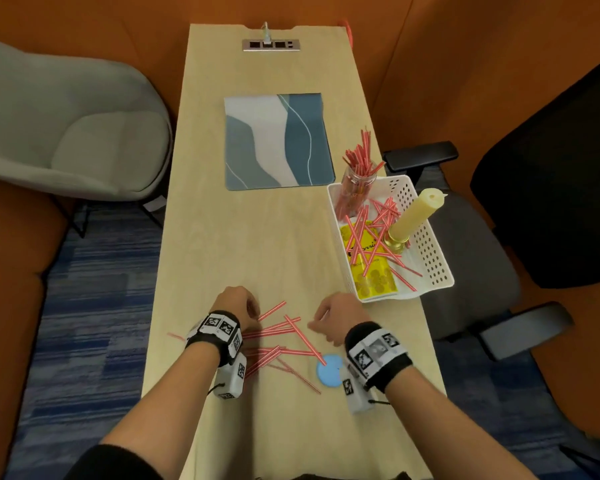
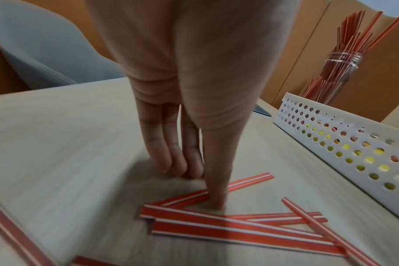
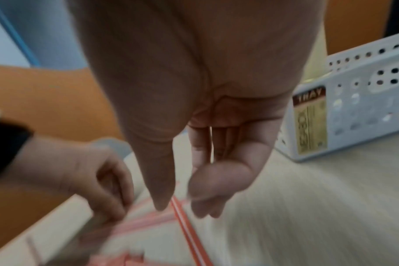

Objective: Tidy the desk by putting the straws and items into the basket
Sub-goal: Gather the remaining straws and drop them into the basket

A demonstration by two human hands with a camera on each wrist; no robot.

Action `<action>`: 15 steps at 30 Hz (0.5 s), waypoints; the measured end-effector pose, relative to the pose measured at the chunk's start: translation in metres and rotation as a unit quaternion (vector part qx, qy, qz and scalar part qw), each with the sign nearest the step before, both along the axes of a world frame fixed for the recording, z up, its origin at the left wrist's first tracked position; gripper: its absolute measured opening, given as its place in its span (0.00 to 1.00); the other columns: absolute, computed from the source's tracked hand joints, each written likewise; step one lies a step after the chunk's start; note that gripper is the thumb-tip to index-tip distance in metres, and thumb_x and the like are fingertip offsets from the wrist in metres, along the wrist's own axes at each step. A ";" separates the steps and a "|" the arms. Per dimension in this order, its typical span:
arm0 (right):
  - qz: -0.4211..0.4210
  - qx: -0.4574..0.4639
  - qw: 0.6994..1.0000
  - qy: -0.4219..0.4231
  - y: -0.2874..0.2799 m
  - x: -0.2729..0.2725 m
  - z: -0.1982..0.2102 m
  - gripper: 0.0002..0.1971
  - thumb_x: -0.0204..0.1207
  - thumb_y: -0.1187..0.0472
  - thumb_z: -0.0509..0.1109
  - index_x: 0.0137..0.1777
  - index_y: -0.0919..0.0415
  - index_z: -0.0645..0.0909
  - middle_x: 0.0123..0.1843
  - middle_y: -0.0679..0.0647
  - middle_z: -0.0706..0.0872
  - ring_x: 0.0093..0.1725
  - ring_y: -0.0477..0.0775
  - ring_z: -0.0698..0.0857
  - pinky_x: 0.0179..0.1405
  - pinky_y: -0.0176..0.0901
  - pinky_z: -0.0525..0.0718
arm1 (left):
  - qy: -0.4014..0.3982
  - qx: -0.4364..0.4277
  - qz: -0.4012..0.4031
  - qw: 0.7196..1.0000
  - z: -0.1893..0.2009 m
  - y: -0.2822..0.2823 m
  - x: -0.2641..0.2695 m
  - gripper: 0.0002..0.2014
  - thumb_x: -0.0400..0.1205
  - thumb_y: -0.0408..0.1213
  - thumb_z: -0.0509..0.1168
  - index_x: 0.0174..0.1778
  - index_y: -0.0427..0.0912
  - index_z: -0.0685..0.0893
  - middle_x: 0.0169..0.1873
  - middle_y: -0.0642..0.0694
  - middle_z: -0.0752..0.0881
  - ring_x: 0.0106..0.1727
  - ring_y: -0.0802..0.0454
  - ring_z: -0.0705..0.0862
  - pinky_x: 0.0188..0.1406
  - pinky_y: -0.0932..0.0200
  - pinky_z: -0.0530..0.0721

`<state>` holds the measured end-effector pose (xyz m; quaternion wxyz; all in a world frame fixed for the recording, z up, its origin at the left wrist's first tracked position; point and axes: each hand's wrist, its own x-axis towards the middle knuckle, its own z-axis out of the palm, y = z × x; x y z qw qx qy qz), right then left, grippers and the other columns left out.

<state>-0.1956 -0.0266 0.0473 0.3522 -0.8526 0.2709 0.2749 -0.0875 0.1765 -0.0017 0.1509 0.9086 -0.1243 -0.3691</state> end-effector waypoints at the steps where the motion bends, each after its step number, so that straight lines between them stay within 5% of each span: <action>1: 0.038 -0.028 0.999 0.021 0.010 -0.004 -0.010 0.11 0.69 0.53 0.81 0.45 0.58 0.86 0.44 0.54 0.88 0.41 0.53 0.88 0.43 0.44 0.88 | -0.006 0.007 -0.001 1.000 -0.001 0.002 0.000 0.09 0.66 0.40 0.83 0.39 0.47 0.93 0.37 0.52 0.91 0.38 0.56 0.87 0.41 0.66 0.84; 5: 0.105 -0.081 0.989 0.057 0.031 -0.018 -0.040 0.12 0.71 0.57 0.79 0.54 0.56 0.87 0.52 0.54 0.86 0.56 0.57 0.87 0.55 0.43 0.85 | -0.030 0.019 -0.006 0.999 -0.007 0.008 0.000 0.04 0.71 0.37 0.79 0.40 0.46 0.94 0.41 0.49 0.92 0.42 0.53 0.89 0.44 0.65 0.83; 9: 0.091 -0.097 0.990 0.046 0.034 -0.024 -0.050 0.11 0.72 0.64 0.75 0.53 0.53 0.88 0.55 0.56 0.88 0.55 0.58 0.88 0.55 0.44 0.86 | -0.038 0.045 -0.014 0.998 -0.013 0.009 0.001 0.05 0.75 0.37 0.77 0.45 0.45 0.94 0.45 0.46 0.92 0.48 0.48 0.89 0.50 0.60 0.85; 15: 0.025 -0.063 0.997 0.026 0.023 -0.024 -0.042 0.04 0.70 0.62 0.75 0.42 0.51 0.86 0.43 0.51 0.88 0.47 0.53 0.87 0.51 0.41 0.87 | -0.007 0.103 -0.062 0.993 -0.010 -0.007 -0.001 0.12 0.82 0.39 0.69 0.59 0.37 0.87 0.57 0.41 0.87 0.59 0.42 0.86 0.55 0.56 0.83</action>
